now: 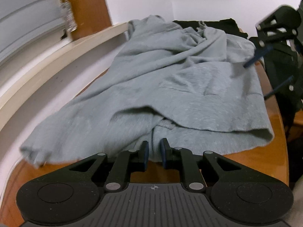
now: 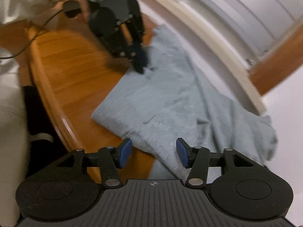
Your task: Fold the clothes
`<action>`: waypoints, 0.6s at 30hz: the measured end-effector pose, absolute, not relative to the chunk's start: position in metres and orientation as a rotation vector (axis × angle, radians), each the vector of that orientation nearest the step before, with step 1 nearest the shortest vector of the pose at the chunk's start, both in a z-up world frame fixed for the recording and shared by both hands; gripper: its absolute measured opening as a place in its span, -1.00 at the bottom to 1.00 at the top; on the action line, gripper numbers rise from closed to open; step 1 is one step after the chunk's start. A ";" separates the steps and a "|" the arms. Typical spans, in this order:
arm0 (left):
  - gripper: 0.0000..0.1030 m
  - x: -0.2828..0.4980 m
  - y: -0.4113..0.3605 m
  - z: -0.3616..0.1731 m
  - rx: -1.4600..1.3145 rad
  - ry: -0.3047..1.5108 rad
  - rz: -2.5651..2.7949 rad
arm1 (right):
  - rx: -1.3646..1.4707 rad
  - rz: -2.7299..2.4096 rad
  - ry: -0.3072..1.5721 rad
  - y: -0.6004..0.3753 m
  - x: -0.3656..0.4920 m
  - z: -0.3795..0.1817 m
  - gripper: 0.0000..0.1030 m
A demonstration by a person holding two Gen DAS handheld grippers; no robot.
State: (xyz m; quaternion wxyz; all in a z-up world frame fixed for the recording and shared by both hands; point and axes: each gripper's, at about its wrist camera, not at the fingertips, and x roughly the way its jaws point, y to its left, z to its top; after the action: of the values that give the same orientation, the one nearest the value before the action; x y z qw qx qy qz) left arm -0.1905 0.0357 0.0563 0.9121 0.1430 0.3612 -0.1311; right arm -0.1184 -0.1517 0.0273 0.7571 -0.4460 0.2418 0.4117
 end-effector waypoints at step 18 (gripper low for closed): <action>-0.69 -0.234 0.104 0.072 0.152 0.770 -0.173 | -0.766 1.125 0.602 -0.122 -0.136 0.040 -0.94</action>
State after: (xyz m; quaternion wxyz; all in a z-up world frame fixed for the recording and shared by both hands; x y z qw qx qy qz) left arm -0.2343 0.1044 0.0723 0.9204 0.0738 0.3745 -0.0842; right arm -0.1356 -0.1222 0.0401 0.7357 -0.3484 0.2740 0.5122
